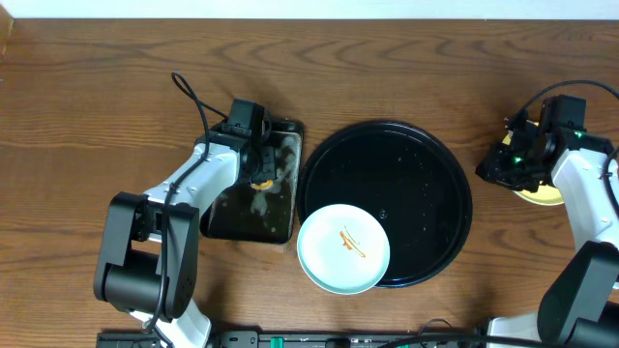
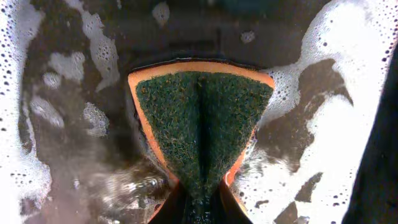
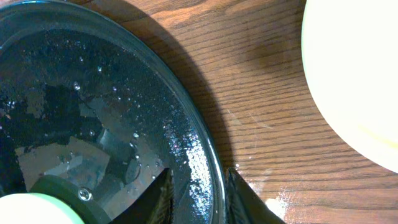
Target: Clean dirty plates on tray and stack at the side
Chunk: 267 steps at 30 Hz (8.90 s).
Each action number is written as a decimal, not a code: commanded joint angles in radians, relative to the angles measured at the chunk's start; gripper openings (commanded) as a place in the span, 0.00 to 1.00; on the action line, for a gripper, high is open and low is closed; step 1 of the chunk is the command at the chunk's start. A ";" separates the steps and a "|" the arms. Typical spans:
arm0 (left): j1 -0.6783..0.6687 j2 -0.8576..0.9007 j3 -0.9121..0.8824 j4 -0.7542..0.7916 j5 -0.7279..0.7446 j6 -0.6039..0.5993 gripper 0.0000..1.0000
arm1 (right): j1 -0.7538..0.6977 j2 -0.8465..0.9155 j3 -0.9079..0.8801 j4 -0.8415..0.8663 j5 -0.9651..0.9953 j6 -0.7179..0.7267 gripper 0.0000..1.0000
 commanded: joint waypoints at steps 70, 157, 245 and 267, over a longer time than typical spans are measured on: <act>0.003 -0.028 0.011 0.001 0.002 -0.009 0.49 | 0.572 0.000 -0.251 0.387 0.423 0.165 0.01; 0.003 -0.028 0.001 -0.010 0.002 -0.009 0.49 | 0.900 0.062 -0.172 0.228 0.247 -0.358 0.01; 0.003 -0.028 0.001 -0.019 0.002 -0.009 0.49 | 0.927 0.147 -0.111 0.111 0.422 1.609 0.31; 0.003 -0.028 0.001 -0.022 0.002 -0.009 0.49 | 0.893 0.128 -0.102 0.049 0.634 1.150 0.01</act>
